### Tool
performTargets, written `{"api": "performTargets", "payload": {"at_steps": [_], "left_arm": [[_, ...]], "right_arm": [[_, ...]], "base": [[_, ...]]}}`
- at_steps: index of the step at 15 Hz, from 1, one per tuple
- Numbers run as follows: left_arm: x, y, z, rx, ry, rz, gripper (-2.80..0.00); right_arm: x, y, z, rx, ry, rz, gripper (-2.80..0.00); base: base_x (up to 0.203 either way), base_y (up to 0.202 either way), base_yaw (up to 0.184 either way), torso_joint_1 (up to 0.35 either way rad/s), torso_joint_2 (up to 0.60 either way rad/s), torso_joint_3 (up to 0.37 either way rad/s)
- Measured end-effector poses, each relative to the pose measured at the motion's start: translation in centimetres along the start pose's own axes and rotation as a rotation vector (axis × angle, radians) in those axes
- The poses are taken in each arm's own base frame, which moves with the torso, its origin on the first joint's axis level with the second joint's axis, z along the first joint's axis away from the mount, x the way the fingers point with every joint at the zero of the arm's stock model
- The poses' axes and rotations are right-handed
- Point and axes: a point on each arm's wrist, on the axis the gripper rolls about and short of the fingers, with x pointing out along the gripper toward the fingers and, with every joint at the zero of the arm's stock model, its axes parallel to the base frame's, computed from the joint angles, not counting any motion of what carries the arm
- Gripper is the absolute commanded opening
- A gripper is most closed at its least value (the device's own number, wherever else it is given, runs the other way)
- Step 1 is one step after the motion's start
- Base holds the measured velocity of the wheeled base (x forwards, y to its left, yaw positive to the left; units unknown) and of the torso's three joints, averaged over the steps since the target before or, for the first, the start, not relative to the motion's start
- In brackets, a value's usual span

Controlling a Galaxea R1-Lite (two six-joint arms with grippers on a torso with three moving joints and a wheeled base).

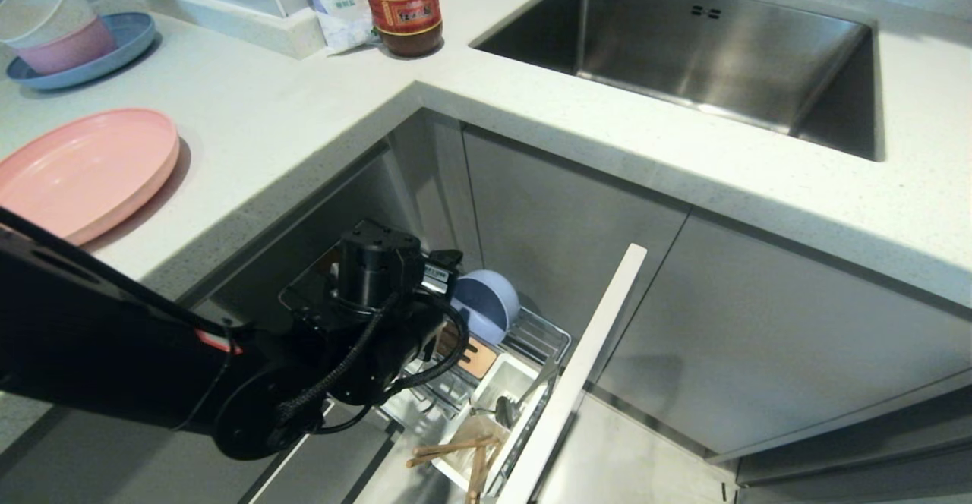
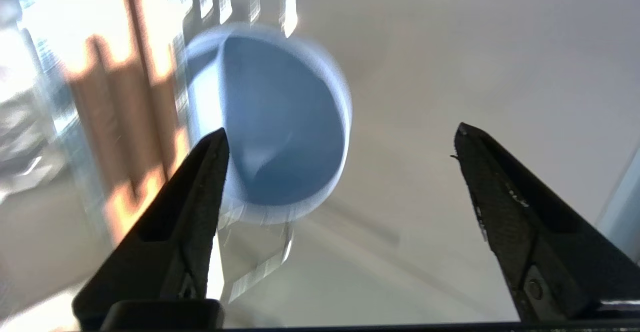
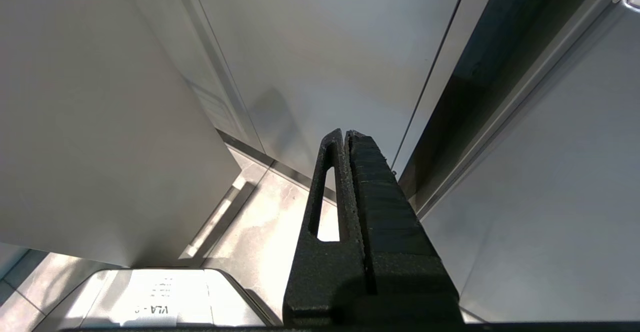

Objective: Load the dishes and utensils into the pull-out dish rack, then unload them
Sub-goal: Pick up the plate and place it in the cupboard

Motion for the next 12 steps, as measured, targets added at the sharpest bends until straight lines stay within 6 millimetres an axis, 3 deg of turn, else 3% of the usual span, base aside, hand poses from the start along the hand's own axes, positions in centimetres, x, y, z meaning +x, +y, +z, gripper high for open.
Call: {"api": "performTargets", "payload": {"at_steps": [6,9,12], "left_arm": [[-6.0,-2.8,0.6,0.049,0.066,0.047,-2.8],[-8.8,-5.2,1.2,0.183,0.077,-0.041,-2.8],[-12.6,-8.1,3.1,0.306,0.059,-0.197,-2.8]], "right_arm": [[0.0,0.0,0.0,0.0,0.0,0.0,-2.8],[0.0,0.0,0.0,0.0,0.0,0.0,-2.8],[0.0,0.0,0.0,0.0,0.0,0.0,-2.8]], "base": [[0.0,0.0,0.0,0.0,0.0,0.0],[0.0,0.0,0.0,0.0,0.0,0.0],[0.0,0.0,0.0,0.0,0.0,0.0]]}}
